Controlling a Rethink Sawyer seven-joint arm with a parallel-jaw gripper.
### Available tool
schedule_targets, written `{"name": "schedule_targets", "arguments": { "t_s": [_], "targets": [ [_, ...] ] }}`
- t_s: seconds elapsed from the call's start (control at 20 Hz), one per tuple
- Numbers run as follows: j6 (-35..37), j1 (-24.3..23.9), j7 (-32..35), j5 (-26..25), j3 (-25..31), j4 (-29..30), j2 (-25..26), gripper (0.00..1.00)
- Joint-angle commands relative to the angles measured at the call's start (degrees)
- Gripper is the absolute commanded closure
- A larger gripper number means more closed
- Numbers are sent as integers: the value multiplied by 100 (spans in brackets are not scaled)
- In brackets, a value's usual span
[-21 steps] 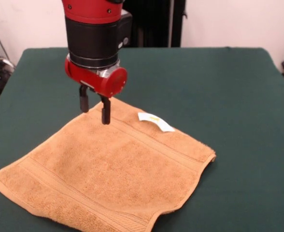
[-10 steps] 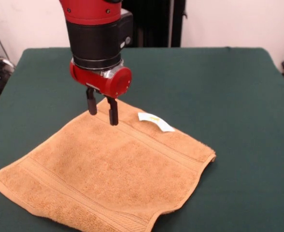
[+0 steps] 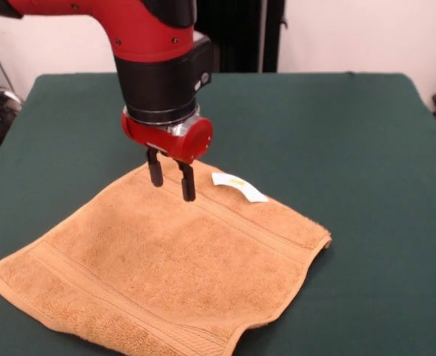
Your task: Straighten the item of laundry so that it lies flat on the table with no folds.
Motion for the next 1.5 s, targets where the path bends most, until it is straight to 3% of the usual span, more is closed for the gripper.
{"name": "schedule_targets", "arguments": {
  "t_s": [0.05,0.2,0.65,1.1,1.5],
  "targets": [
    [-129,53,-1869,-620,514,835,493,0],
    [167,-5,-2102,-797,514,877,558,0],
    [258,-104,-1868,-1203,389,1096,659,0],
    [78,-196,-1603,-1303,459,872,954,0],
    [-418,-612,-1810,-1305,826,703,1583,0]
  ]
}}
